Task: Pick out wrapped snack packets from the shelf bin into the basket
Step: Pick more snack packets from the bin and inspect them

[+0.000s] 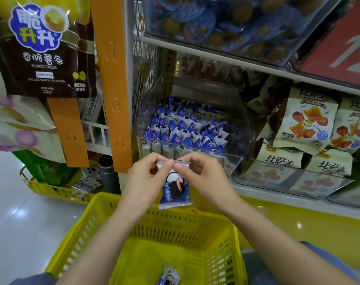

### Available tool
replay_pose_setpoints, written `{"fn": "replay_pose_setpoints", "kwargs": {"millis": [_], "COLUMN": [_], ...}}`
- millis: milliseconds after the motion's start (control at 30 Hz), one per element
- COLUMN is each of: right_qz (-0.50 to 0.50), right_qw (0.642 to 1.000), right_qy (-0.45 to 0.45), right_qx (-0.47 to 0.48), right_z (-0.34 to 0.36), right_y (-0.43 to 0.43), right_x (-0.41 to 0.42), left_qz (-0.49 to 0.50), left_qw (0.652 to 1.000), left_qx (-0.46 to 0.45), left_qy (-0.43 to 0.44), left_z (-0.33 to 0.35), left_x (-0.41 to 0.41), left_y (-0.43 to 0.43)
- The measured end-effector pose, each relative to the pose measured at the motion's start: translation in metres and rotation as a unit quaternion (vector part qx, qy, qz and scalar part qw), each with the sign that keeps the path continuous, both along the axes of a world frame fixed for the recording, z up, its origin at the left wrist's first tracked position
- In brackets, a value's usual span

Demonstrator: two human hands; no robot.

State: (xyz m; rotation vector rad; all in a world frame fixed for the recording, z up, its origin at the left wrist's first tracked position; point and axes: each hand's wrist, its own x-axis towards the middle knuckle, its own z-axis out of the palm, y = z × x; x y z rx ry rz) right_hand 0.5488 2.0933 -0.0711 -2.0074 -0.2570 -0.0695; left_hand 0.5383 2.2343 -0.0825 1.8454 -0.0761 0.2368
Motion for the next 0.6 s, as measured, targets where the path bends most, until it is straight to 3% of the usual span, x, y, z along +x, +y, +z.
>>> {"fn": "replay_pose_setpoints", "kwargs": {"millis": [100, 167, 400, 500, 600], "right_qz": [0.009, 0.017, 0.016, -0.033, -0.076], "right_qw": [0.999, 1.0, 0.953, 0.958, 0.975], "right_qy": [0.031, -0.002, -0.203, -0.213, -0.189], "right_qx": [0.023, 0.0, -0.225, -0.187, -0.091], "right_z": [0.001, 0.001, -0.002, 0.0, 0.003], "right_y": [0.0, 0.001, -0.001, -0.003, -0.005], "right_x": [0.002, 0.0, -0.008, -0.006, -0.003], "left_qz": [-0.009, -0.015, -0.024, 0.019, 0.058], "left_qw": [1.0, 1.0, 0.999, 1.0, 0.996], "left_qx": [-0.01, 0.005, 0.022, 0.007, 0.069], "left_qy": [0.003, -0.001, 0.013, 0.011, -0.002], "left_z": [0.002, 0.003, -0.001, -0.003, -0.004], "left_x": [-0.001, -0.002, -0.001, 0.001, 0.0], "left_y": [0.001, 0.001, 0.001, 0.001, 0.003]}}
